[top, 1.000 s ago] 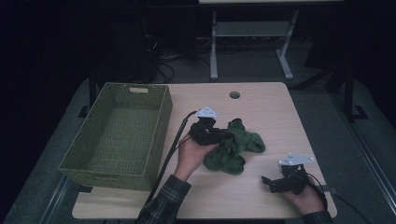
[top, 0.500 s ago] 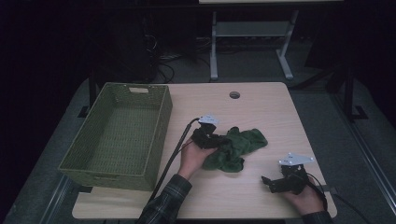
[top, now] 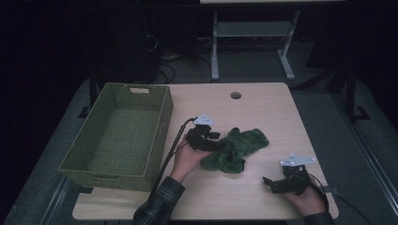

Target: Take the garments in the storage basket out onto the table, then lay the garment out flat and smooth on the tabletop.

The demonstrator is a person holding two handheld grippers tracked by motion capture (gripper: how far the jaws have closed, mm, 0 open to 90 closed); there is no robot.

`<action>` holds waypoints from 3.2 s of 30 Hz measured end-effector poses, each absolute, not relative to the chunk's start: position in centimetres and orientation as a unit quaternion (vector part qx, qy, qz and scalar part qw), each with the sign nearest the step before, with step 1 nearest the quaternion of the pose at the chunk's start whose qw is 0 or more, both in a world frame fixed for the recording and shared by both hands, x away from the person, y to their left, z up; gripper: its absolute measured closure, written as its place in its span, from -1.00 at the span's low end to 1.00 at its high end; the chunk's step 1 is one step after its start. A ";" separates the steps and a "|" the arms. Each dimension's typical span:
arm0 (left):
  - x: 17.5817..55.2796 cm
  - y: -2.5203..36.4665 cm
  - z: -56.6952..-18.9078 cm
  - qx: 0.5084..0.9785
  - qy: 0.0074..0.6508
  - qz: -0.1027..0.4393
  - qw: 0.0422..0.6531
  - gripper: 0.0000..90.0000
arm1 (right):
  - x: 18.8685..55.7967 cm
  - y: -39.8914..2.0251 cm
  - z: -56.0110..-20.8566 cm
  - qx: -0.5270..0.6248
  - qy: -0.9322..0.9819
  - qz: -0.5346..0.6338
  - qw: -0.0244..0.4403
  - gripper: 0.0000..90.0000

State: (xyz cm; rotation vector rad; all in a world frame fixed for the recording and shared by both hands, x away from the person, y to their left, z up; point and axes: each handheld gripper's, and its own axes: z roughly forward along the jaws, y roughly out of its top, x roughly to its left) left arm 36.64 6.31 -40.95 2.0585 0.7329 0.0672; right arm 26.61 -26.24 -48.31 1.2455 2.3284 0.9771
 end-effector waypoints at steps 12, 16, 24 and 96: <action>32.7 7.7 -40.6 0.841 0.272 0.016 0.468 0.37 | 26.5 -25.8 -48.0 0.440 0.820 0.334 0.148 -0.98; 31.7 7.5 -40.9 0.844 0.266 0.012 0.465 0.38 | 26.6 -25.5 -47.8 0.435 0.823 0.338 0.138 -0.98; 31.2 6.8 -42.8 0.863 0.261 0.023 0.432 0.31 | 26.4 -24.2 -47.2 0.420 0.825 0.358 0.121 -0.85; 32.0 10.4 -43.5 0.846 0.280 0.017 0.453 0.80 | 26.5 -26.9 -45.0 0.407 0.815 0.391 0.134 0.83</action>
